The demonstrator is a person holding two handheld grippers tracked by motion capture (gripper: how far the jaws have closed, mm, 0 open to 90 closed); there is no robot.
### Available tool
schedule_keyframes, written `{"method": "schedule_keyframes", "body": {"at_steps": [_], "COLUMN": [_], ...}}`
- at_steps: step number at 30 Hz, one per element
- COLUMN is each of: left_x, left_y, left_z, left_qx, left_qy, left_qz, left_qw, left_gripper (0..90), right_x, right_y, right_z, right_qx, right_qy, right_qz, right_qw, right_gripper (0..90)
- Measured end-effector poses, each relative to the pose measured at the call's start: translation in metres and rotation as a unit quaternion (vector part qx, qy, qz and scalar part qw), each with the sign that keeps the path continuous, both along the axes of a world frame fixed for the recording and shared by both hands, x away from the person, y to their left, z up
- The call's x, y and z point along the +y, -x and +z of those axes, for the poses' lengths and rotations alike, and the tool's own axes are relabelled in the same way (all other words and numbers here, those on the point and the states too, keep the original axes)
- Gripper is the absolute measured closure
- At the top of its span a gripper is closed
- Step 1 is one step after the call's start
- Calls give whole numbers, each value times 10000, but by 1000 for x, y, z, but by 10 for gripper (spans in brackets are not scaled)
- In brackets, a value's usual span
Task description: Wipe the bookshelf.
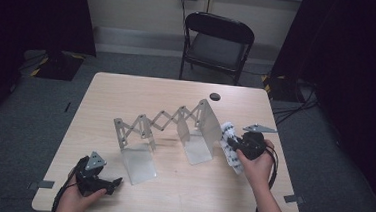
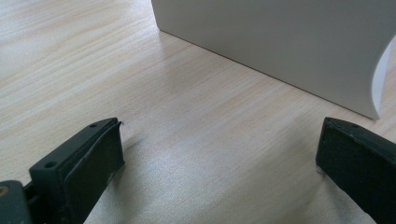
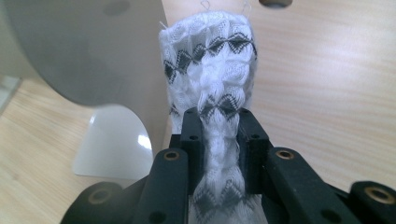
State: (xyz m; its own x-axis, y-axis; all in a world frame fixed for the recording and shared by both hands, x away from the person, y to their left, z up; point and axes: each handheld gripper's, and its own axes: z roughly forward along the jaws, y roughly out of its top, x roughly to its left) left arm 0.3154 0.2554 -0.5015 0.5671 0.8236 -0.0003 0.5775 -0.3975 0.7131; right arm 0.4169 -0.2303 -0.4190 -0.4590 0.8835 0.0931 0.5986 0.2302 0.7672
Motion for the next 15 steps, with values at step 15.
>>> {"method": "schedule_keyframes", "body": {"at_steps": [15], "left_x": [0], "left_y": [0], "left_z": [0], "left_qx": [0], "left_qy": [3], "left_qz": [-6], "left_qw": [10000], "left_gripper": [2], "right_x": [10], "right_y": [-5], "right_z": [61], "right_qx": [-258], "right_qy": [28], "right_qz": [84], "right_qw": [9996], "right_gripper": [763]}}
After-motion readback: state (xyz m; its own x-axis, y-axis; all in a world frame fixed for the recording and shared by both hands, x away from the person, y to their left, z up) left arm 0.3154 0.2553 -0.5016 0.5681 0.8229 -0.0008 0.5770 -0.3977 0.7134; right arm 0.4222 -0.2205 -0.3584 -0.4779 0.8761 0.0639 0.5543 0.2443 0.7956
